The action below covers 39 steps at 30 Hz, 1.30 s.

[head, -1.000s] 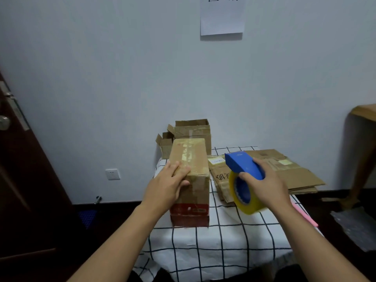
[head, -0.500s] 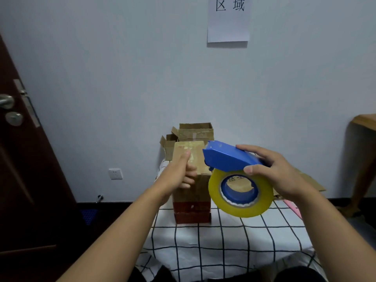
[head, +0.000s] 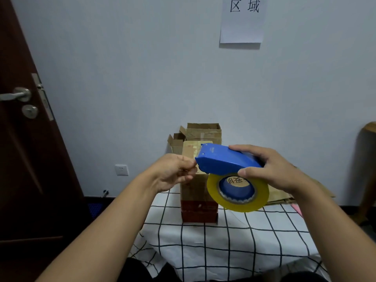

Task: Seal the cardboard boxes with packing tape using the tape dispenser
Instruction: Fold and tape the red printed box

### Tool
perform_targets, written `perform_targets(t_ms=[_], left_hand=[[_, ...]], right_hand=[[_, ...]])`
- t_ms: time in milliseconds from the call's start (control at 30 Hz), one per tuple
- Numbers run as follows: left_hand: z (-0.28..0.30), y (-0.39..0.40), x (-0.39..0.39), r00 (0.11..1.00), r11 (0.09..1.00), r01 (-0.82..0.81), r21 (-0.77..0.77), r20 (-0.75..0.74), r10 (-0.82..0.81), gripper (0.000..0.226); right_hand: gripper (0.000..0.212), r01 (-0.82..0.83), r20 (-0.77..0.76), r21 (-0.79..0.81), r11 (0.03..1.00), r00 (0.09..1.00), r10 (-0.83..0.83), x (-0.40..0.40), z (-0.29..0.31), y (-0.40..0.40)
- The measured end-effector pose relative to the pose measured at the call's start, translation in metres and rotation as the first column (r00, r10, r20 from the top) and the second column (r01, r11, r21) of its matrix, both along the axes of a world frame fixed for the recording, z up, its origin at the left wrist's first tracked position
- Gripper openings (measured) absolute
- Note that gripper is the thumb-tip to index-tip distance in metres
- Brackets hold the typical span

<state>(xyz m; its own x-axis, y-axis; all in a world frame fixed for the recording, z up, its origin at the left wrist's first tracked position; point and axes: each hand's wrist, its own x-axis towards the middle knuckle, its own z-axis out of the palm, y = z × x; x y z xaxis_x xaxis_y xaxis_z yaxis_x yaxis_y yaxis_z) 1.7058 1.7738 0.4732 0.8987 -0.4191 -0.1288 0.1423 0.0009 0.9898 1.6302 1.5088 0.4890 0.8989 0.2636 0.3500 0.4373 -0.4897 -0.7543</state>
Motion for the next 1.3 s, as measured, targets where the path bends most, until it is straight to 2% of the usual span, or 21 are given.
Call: perform_targets(t_ms=[33, 100, 267, 467, 700, 933, 1300], left_hand=[[0.003, 0.003, 0.004, 0.999, 0.999, -0.025, 0.043, 0.038, 0.024, 0.038], [0.009, 0.014, 0.017, 0.994, 0.993, -0.096, 0.071, 0.063, 0.091, 0.027], [-0.001, 0.025, 0.036, 0.989, 0.974, -0.145, 0.177, 0.040, 0.140, 0.011], [-0.027, 0.013, 0.043, 0.968, 0.933, -0.247, 0.262, 0.112, 0.225, 0.018], [-0.029, 0.020, 0.055, 0.916, 0.883, -0.398, 0.248, 0.167, 0.365, 0.009], [-0.040, 0.022, 0.056, 0.943, 0.913, -0.333, 0.238, 0.054, 0.330, 0.018], [-0.046, 0.017, 0.054, 0.941, 0.895, -0.339, 0.288, 0.103, 0.323, 0.024]], right_hand=[[0.058, -0.003, 0.004, -0.023, 1.000, 1.000, 0.003, 0.001, 0.003, -0.003], [0.057, -0.001, 0.001, -0.057, 0.998, 1.000, 0.001, 0.003, 0.010, -0.011], [0.052, -0.008, -0.092, -0.219, 0.976, 0.996, -0.012, 0.017, 0.016, -0.028], [0.052, -0.033, -0.218, -0.245, 0.969, 0.976, -0.022, 0.040, 0.010, -0.033], [0.054, -0.041, -0.236, -0.245, 0.969, 0.972, -0.019, 0.054, 0.016, -0.044], [0.051, -0.019, -0.240, -0.327, 0.945, 0.969, -0.063, 0.058, 0.020, -0.052], [0.053, -0.031, -0.298, -0.325, 0.945, 0.952, -0.071, 0.065, 0.006, -0.052]])
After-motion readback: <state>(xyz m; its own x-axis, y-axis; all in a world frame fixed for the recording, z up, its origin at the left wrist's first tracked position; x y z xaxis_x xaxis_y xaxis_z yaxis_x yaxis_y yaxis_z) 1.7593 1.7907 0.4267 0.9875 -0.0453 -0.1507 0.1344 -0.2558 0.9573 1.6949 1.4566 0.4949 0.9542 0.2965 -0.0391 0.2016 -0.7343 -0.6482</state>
